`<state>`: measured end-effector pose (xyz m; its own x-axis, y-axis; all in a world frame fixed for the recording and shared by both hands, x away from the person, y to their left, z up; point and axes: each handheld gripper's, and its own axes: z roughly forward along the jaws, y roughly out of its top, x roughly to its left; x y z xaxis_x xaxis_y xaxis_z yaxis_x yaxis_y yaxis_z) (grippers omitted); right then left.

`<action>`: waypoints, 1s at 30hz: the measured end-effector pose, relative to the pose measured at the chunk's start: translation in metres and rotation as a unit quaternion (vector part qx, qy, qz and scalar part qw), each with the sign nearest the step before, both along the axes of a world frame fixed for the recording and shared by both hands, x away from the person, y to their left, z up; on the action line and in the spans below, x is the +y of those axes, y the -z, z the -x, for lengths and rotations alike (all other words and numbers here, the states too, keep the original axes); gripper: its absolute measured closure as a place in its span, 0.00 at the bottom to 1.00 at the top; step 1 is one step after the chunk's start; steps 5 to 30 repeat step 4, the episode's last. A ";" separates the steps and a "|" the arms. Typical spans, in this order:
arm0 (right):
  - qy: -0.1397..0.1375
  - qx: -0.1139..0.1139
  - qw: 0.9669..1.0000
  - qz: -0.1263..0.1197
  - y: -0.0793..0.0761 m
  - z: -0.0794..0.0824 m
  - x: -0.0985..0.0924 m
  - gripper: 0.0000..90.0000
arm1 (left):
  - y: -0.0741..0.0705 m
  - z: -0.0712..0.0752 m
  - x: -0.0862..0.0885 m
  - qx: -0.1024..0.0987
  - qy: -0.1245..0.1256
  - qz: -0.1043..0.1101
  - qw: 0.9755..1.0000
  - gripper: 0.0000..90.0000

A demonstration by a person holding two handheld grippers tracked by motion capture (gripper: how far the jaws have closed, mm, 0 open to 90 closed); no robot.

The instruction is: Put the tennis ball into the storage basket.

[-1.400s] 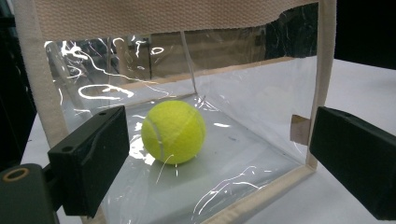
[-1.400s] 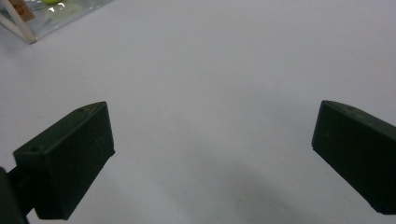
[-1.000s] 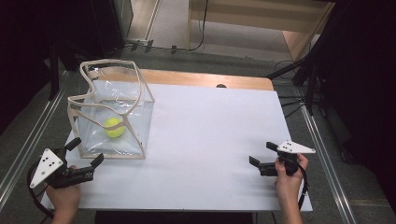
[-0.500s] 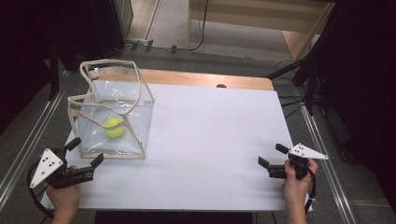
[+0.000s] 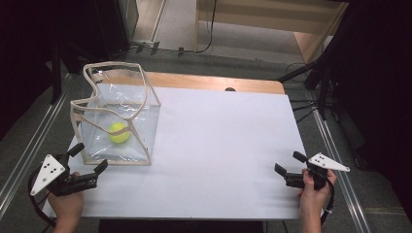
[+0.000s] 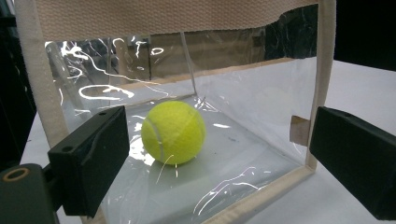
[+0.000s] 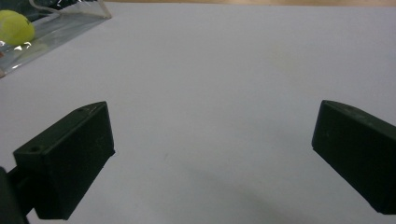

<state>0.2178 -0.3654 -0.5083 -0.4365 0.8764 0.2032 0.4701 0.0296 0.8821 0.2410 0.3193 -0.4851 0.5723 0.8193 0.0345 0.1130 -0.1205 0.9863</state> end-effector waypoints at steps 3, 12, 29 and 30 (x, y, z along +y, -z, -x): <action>-0.002 0.001 1.000 -0.004 0.002 0.001 0.000 0.00 | 0.000 0.000 0.000 0.000 0.000 0.002 1.000 0.06; -0.003 0.005 1.000 -0.006 0.002 0.001 0.000 0.00 | 0.000 0.000 0.000 0.000 0.000 0.002 1.000 0.06; -0.003 0.005 1.000 -0.006 0.002 0.001 0.000 0.00 | 0.000 0.000 0.000 0.000 0.000 0.002 1.000 0.06; -0.003 0.005 1.000 -0.006 0.002 0.001 0.000 0.00 | 0.000 0.000 0.000 0.000 0.000 0.002 1.000 0.06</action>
